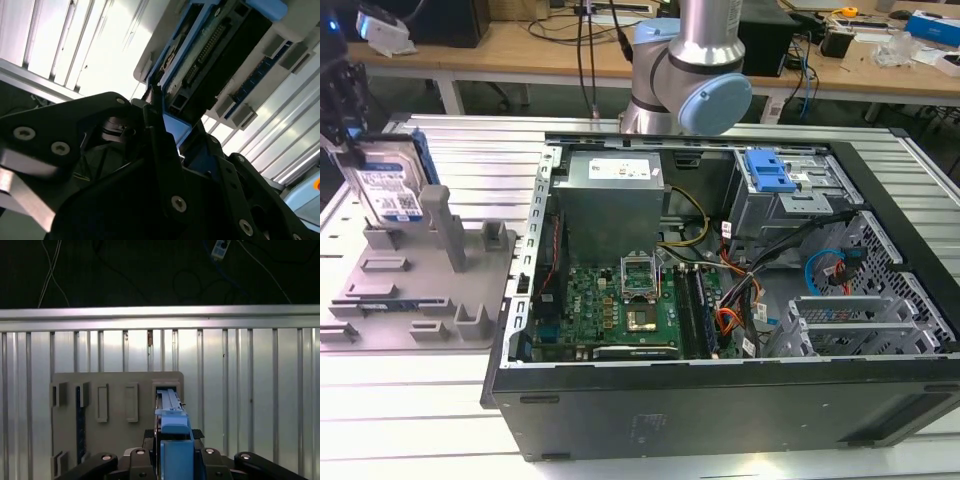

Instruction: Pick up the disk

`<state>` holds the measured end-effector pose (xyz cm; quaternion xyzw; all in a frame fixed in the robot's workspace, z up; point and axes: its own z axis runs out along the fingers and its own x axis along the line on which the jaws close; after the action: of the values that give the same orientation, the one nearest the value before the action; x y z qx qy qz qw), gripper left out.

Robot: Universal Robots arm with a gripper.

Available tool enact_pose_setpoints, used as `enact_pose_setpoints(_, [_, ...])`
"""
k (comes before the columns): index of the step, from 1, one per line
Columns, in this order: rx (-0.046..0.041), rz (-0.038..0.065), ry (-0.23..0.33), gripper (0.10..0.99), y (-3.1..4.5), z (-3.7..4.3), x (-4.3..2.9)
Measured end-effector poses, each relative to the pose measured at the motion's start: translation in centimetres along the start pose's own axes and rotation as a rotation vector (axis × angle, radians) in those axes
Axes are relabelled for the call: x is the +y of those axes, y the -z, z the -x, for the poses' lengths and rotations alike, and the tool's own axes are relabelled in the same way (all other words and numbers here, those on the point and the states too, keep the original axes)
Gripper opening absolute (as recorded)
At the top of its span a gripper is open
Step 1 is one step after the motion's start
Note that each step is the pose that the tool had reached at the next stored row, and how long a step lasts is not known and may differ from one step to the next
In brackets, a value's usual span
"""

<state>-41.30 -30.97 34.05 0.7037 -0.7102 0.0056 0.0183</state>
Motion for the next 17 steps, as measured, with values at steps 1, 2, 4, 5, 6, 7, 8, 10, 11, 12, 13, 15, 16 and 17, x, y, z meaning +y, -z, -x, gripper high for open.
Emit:
enact_pose_setpoints(1, [0.0000, 0.000, 0.000, 0.365, 0.56, -0.02, 0.01])
enact_pose_setpoints(2, [-0.0001, 0.000, 0.000, 0.365, 1.38, -0.04, 0.02])
enact_pose_setpoints(4, [0.0000, 0.000, 0.000, 0.365, 2.26, -0.08, 0.04])
enact_pose_setpoints(5, [0.0000, 0.000, 0.000, 0.365, 2.71, -0.09, 0.05])
enact_pose_setpoints(6, [0.0000, 0.000, 0.000, 0.365, 3.49, -0.12, 0.06])
enact_pose_setpoints(7, [0.0000, 0.000, 0.000, 0.365, 4.32, -0.15, 0.08])
enact_pose_setpoints(8, [0.0000, 0.000, 0.000, 0.365, 5.20, -0.18, 0.09])
enact_pose_setpoints(10, [0.0000, 0.000, 0.000, 0.365, 6.12, -0.21, 0.11])
enact_pose_setpoints(11, [0.0000, 0.000, 0.000, 0.365, 6.89, -0.24, 0.12])
enact_pose_setpoints(12, [0.0000, 0.000, 0.000, 0.365, 7.37, -0.25, 0.13])
enact_pose_setpoints(13, [0.0000, 0.000, 0.000, 0.365, 7.84, -0.27, 0.14])
enact_pose_setpoints(15, [0.0000, 0.000, 0.000, 0.365, 9.00, -0.31, 0.16])
enact_pose_setpoints(16, [0.0000, 0.000, 0.000, 0.365, 9.64, -0.33, 0.17])
enact_pose_setpoints(17, [0.0000, 0.000, 0.000, 0.365, 10.14, -0.35, 0.18])
